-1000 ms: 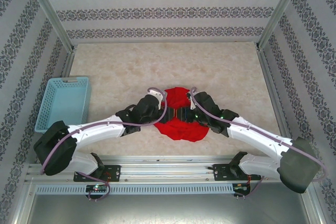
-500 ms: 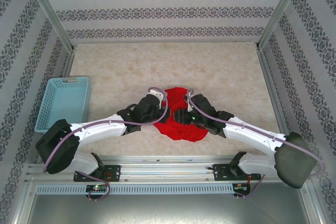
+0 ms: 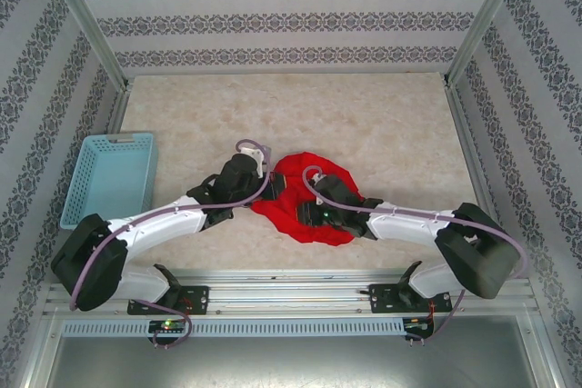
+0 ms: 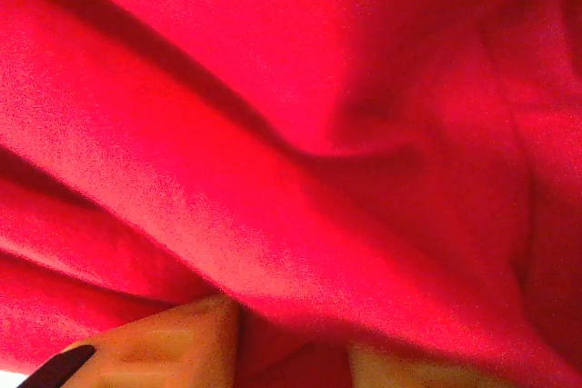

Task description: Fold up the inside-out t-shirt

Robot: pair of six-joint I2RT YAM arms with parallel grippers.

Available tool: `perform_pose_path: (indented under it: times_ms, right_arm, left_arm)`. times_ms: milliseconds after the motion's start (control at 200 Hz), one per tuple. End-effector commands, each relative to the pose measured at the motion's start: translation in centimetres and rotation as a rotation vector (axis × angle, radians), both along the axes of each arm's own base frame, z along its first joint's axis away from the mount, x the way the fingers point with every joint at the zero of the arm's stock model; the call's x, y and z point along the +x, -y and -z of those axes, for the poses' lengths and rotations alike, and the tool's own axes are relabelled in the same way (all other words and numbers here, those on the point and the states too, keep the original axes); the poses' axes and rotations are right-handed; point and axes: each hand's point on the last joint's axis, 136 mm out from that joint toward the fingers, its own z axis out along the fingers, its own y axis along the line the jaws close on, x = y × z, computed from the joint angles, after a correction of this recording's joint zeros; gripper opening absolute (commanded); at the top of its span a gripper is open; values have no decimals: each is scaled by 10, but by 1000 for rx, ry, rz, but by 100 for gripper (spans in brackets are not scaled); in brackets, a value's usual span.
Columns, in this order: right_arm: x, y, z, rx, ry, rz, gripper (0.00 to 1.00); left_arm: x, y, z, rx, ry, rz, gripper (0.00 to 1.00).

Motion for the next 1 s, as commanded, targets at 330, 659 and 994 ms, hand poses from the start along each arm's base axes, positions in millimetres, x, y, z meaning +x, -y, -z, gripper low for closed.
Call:
perform_pose_path:
  times_ms: [330,659,994]
  right_arm:
    - [4,2,-77,131,128,40,35]
    - [25,-32,-68,246,31,84,29]
    - [44,-39,-59,272,5,111,42]
  left_arm:
    - [-3,-4,-5,-72,7,20,0]
    - [-9,-8,6,-62,-14,13,0]
    - [-12,-9,12,-57,-23,21,0]
